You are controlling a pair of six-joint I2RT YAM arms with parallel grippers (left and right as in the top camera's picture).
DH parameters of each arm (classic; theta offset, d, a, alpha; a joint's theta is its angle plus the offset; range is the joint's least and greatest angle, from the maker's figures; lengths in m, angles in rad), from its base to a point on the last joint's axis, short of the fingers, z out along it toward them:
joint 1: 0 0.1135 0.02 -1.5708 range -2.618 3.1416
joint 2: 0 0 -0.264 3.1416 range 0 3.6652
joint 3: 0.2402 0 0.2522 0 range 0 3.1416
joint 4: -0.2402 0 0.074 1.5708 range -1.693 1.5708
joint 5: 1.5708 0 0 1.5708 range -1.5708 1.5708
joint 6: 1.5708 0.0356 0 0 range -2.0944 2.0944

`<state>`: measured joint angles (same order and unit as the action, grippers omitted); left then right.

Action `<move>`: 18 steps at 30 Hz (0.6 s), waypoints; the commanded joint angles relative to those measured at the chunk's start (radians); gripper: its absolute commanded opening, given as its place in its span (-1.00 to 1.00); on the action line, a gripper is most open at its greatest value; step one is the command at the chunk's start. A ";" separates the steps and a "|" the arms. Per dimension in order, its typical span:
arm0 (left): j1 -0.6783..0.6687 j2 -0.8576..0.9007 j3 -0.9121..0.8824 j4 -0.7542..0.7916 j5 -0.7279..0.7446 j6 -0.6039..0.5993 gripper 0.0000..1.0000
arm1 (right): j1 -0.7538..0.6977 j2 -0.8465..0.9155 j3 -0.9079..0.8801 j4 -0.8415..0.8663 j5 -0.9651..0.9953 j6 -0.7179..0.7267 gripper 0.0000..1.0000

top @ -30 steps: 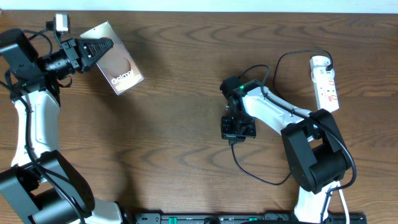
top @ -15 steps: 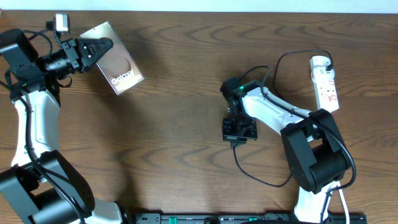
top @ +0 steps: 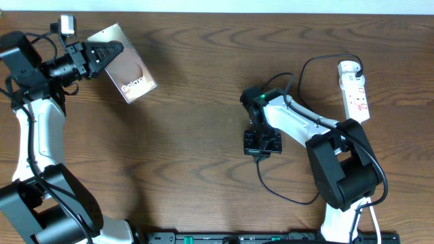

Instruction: Plug charger to phone and switch on socket

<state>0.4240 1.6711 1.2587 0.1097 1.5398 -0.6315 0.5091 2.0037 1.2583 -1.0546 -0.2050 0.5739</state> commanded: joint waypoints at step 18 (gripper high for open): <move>0.001 -0.010 0.002 0.004 0.031 -0.009 -0.86 | -0.072 0.061 0.287 0.069 -0.573 -0.459 -0.98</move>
<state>0.4240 1.6711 1.2587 0.1097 1.5398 -0.6315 0.4366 2.0659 1.4902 -0.9894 -0.5182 0.2932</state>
